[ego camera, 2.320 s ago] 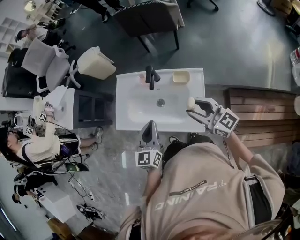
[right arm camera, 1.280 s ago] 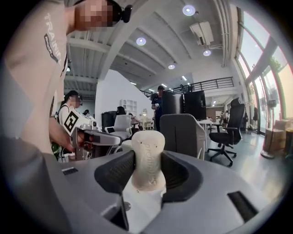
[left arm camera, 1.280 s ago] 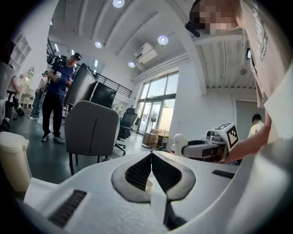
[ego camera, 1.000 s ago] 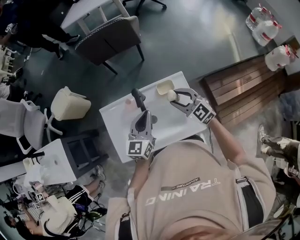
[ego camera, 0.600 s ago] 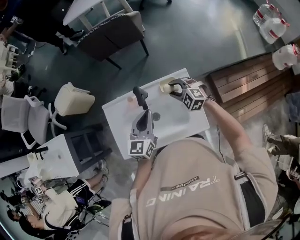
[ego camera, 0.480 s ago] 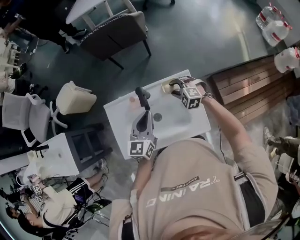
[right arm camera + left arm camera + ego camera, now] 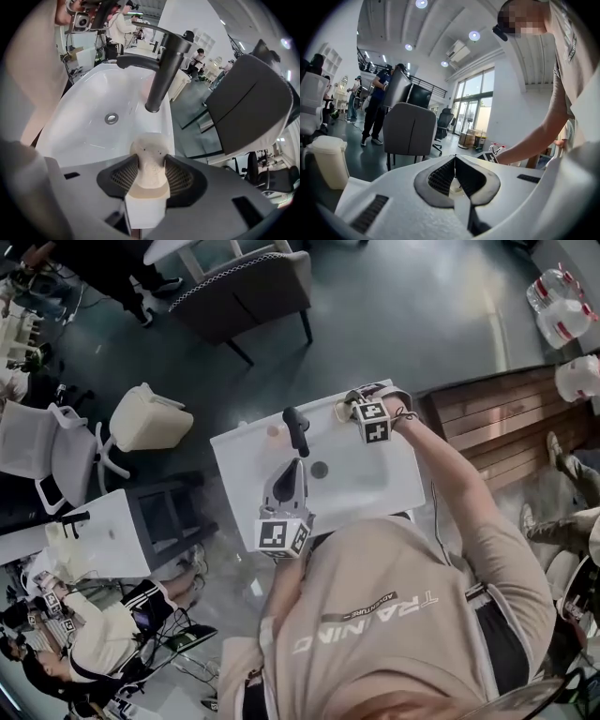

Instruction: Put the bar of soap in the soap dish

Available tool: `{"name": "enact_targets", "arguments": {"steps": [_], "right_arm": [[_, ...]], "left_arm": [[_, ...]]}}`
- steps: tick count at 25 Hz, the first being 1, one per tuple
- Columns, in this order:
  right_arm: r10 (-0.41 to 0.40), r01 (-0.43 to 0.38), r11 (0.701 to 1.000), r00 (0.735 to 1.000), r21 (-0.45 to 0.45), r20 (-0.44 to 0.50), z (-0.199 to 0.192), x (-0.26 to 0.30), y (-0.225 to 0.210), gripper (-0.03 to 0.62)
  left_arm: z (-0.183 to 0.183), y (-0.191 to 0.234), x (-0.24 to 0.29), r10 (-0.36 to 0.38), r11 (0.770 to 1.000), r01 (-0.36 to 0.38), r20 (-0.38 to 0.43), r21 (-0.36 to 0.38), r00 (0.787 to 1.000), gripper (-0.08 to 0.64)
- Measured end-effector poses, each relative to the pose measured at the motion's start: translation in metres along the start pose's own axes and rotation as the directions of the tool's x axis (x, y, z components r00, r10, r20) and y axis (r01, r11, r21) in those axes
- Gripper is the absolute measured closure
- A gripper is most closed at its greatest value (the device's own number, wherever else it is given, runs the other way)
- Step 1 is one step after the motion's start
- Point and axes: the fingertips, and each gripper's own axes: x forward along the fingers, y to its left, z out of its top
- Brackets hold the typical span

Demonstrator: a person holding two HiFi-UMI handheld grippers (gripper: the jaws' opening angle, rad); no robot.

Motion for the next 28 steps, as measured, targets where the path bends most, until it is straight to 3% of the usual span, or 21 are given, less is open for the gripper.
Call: {"name": "enact_targets", "arguments": {"steps": [15, 25, 28], "right_arm": [[0.057, -0.054, 0.998, 0.992, 0.021, -0.114, -0.012, 0.02, -0.001, 0.413], [-0.071, 0.073, 0.996, 0.997, 0.045, -0.032, -0.007, 0.001, -0.01, 0.411], [-0.103, 0.099, 0.987, 0.994, 0.13, 0.021, -0.003, -0.019, -0.012, 0.411]], "left_arm": [[0.0, 0.017, -0.004, 0.018, 1.0, -0.018, -0.003, -0.018, 1.0, 0.549], [-0.002, 0.014, -0.011, 0.014, 1.0, -0.015, -0.005, -0.015, 1.0, 0.549], [0.003, 0.009, -0.011, 0.006, 1.0, -0.006, 0.004, -0.008, 1.0, 0.549]]}}
